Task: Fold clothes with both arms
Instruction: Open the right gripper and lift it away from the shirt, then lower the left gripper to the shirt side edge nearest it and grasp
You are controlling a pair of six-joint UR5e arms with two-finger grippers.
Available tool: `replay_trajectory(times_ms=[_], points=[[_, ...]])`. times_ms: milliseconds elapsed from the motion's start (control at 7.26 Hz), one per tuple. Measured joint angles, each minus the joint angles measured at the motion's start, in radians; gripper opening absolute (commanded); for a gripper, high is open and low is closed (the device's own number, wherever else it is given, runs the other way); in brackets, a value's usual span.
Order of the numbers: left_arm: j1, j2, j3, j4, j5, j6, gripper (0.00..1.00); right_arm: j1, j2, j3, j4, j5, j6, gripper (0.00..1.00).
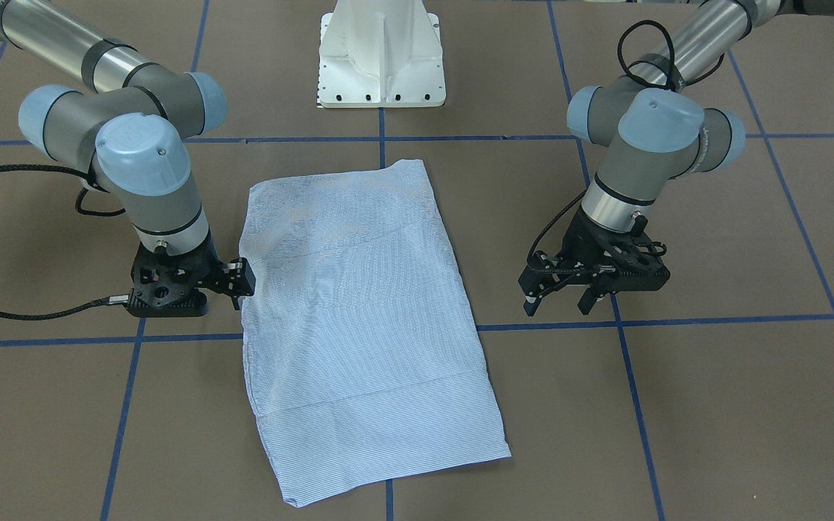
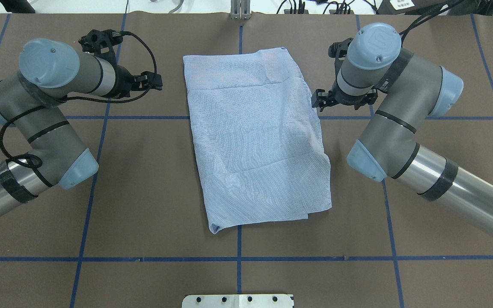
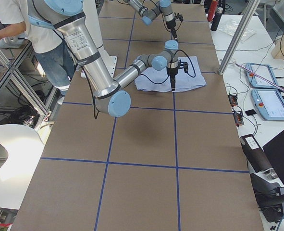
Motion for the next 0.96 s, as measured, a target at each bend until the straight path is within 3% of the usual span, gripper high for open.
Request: replay_trajectory(times_ms=[413,689,964], points=[[0.014,-0.015,-0.021,-0.004,-0.035,-0.069,0.99,0.012,-0.012,0.071,0.039,0.061,-0.029,1.00],[0.065,-0.007,-0.122,0.001,-0.140,-0.257,0.99,0.026,-0.034,0.143,0.050,0.145,0.028,1.00],[0.186,0.016,-0.217,0.005,-0.124,-0.436,0.99,0.034,-0.042,0.173,0.051,0.173,0.079,1.00]])
